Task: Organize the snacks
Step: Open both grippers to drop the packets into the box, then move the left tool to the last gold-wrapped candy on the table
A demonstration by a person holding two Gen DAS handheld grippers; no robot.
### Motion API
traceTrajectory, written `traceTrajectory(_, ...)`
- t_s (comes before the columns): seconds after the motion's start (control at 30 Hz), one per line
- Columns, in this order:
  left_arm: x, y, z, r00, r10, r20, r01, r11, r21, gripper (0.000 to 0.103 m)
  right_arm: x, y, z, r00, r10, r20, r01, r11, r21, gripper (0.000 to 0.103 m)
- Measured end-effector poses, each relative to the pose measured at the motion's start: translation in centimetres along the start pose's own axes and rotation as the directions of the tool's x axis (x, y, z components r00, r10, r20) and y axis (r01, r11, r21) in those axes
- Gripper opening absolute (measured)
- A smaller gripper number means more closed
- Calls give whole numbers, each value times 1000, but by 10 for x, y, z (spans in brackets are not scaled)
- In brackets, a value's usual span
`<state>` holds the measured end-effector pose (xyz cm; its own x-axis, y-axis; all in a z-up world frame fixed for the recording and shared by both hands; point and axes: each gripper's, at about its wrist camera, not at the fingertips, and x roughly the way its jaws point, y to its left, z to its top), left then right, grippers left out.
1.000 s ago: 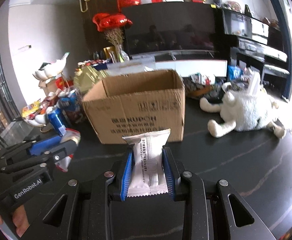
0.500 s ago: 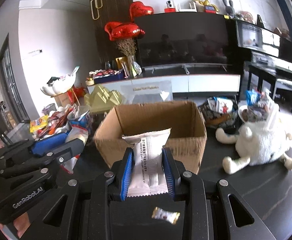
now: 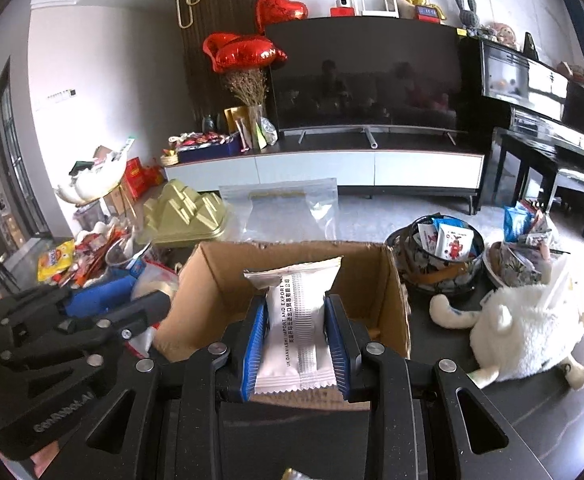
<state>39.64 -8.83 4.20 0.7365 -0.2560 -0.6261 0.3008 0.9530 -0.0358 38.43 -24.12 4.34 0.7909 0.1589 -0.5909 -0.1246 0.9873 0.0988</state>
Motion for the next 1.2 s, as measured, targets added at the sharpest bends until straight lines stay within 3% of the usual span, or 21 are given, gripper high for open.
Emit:
traceTrajectory(0.23, 38, 7, 12, 999, 19, -39, -19, 1000, -4, 35, 34, -10, 15, 999, -4, -42, 5, 1000, 15, 31)
traceTrajectory(0.33, 46, 11, 14, 998, 37, -57, -38, 999, -24, 44, 46, -12, 16, 998, -10, -59, 11, 1000, 20, 33)
traceTrajectory(0.43, 43, 15, 10, 996, 76, -52, -78, 997, -30, 54, 48, -12, 12, 997, -49, -62, 50, 999, 2, 51)
traceTrajectory(0.5, 41, 18, 6, 994, 94, -57, -96, 995, -35, 55, 44, -11, 8, 997, -64, -53, 64, 998, -6, 52)
traceTrajectory(0.83, -10, 7, -22, 995, 98, -24, -99, 995, -27, 59, 2, -1, -23, 999, -10, -39, 8, 999, -36, 52)
traceTrajectory(1.2, -51, -23, -51, 997, 79, 21, -81, 995, 59, 61, -46, -9, -61, 999, -40, -18, 40, 999, -11, 52)
